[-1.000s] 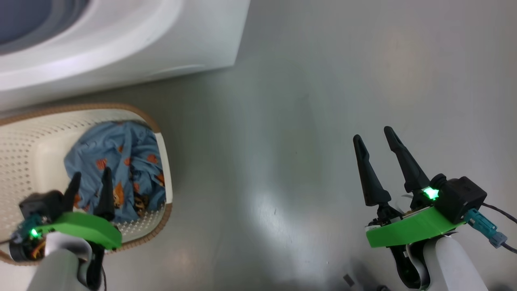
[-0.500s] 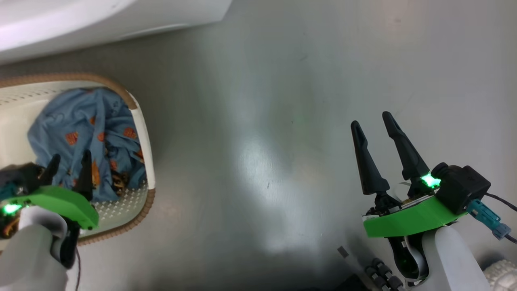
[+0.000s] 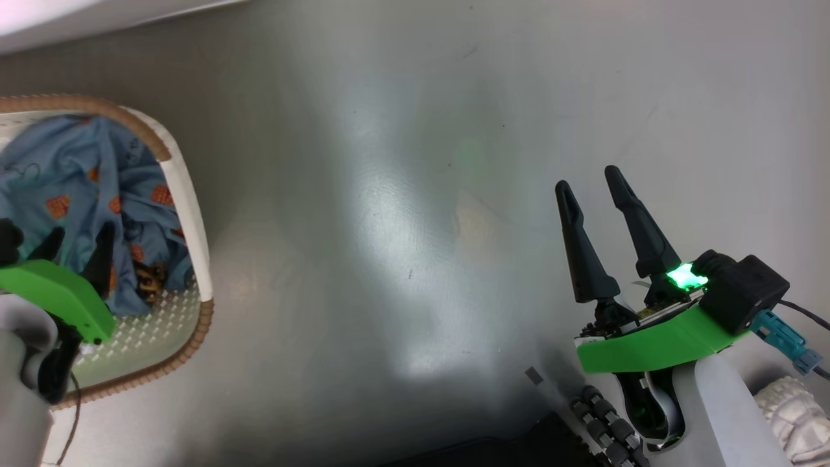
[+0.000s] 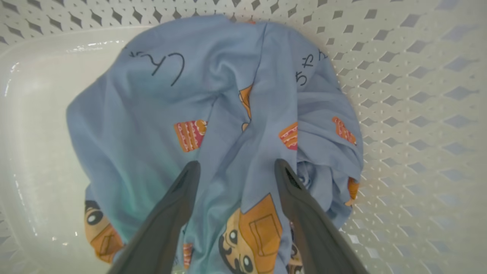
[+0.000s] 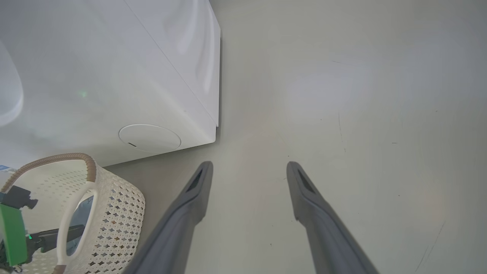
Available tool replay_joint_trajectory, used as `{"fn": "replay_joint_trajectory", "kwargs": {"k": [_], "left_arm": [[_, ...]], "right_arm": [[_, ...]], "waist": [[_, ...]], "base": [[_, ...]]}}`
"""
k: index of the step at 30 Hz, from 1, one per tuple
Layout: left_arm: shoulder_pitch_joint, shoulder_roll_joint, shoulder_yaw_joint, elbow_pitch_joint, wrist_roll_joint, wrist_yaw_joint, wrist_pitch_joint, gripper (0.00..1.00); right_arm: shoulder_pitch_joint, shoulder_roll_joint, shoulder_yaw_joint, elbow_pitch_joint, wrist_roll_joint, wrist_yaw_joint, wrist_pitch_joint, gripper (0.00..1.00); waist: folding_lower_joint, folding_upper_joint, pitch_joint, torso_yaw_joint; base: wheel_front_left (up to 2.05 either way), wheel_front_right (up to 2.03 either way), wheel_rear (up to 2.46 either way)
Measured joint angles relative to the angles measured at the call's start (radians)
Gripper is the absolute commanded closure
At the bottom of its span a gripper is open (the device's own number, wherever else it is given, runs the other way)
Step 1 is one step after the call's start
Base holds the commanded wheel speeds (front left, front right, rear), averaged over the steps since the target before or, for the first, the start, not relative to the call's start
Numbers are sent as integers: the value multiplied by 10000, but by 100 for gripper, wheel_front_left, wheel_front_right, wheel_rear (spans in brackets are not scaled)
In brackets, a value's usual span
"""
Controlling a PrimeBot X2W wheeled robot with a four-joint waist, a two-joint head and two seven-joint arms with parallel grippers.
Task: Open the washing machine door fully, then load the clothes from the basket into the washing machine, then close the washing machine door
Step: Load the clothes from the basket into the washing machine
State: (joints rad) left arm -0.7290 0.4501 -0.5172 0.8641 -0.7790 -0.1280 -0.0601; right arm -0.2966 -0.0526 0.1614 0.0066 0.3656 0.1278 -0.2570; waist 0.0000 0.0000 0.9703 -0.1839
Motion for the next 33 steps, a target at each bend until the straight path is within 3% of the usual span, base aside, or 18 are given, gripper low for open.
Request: {"fn": "replay_joint_trajectory", "kwargs": {"k": [10, 26, 28, 29, 30, 32, 33], "left_arm": [[-891, 520, -608, 679, -349, 4, 665, 0], [-2016, 94, -1244, 2395, 33, 92, 1659, 0], [-2079, 17, -1269, 2512, 33, 92, 1747, 31], [-2107, -36, -1302, 2585, 33, 92, 1751, 56], [-2160, -94, -1325, 2656, 33, 92, 1779, 56], [-2239, -155, -1342, 2746, 33, 90, 1781, 73], [-2254, -169, -1358, 2782, 33, 90, 1816, 100]], "right_arm": [[-121, 2, 144, -19, 77, 0, 0, 0], [10, 6, 67, -128, 81, 0, 0, 0], [124, 6, -15, -150, 63, 0, 0, 0], [144, 6, -61, -150, 61, 0, 0, 0], [143, 4, -86, -157, 59, 0, 0, 0], [144, 6, -102, -176, 52, 0, 0, 0], [144, 6, -107, -182, 50, 2, 0, 0]], "waist": [[0, 0, 384, -288], [0, 1, 416, -360], [0, 0, 410, -329], [0, 0, 406, -310], [0, 0, 400, -297], [0, 0, 383, -281], [0, 0, 373, -274]], "base": [[0, 0, 0], [0, 0, 0], [0, 0, 0], [0, 0, 0], [0, 0, 0], [0, 0, 0], [0, 0, 0]]}}
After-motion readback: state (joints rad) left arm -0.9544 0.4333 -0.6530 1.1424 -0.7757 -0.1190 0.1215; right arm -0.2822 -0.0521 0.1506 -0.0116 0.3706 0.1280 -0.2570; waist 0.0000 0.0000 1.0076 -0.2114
